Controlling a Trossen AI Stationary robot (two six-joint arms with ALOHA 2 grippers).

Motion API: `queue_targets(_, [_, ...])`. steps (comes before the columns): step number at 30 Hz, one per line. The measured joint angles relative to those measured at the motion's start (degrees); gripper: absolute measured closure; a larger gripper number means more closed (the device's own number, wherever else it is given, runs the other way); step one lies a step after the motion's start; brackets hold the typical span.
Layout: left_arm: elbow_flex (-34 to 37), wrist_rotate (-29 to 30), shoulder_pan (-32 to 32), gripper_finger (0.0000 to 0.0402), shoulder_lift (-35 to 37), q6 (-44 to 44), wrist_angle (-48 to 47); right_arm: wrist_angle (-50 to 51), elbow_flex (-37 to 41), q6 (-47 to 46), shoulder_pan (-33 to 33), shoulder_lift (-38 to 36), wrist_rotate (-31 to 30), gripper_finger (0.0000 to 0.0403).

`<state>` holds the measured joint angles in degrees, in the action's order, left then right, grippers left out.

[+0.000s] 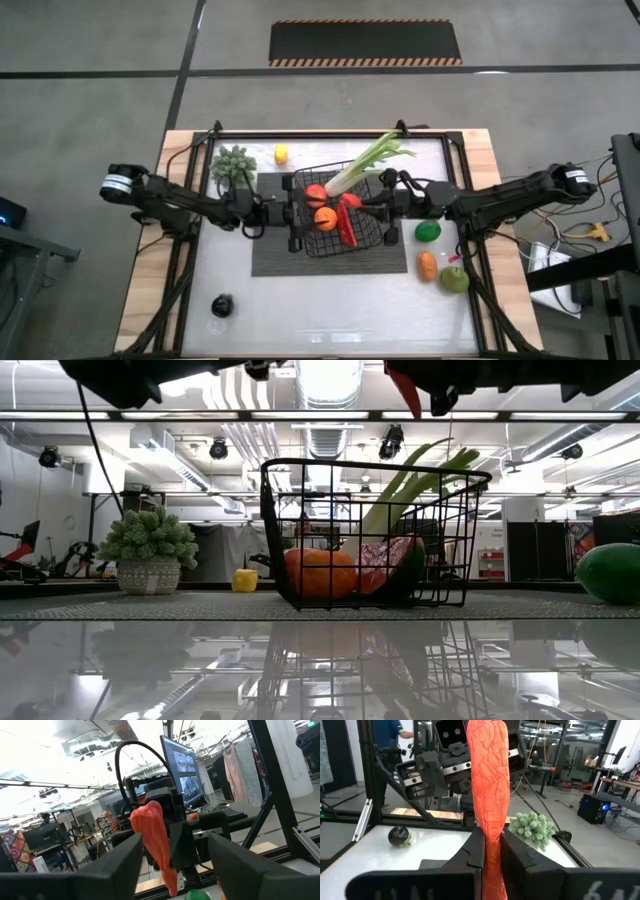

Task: Build produce basket
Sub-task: Put the carrot into the wire basket

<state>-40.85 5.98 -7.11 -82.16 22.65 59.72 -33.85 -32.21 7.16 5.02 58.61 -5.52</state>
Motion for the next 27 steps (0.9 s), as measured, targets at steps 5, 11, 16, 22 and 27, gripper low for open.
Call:
queue_targets(5, [-4.72,0.06,0.3,0.0165,-5.92,0.17,-0.16,0.04,0.0,0.37,0.0,0.99,0.0,0.038])
queue_targets(11, [-10.07,2.01,1.34,0.0162,-11.03,0.22,0.33,0.04,0.0,0.24,-0.02,1.09,-0.36,0.038])
queue_targets(16, [-11.23,2.93,1.86,0.0162,-11.57,0.13,0.16,0.07,0.0,0.22,-0.02,1.09,-0.41,0.038])
queue_targets(22, [-11.32,8.03,2.18,0.0162,-11.55,0.1,0.12,0.72,-0.02,0.41,0.0,1.16,0.45,0.038])
queue_targets(27, [-11.82,7.78,2.57,0.0162,-11.55,0.04,0.19,0.71,-0.02,0.37,0.0,1.22,0.3,0.038])
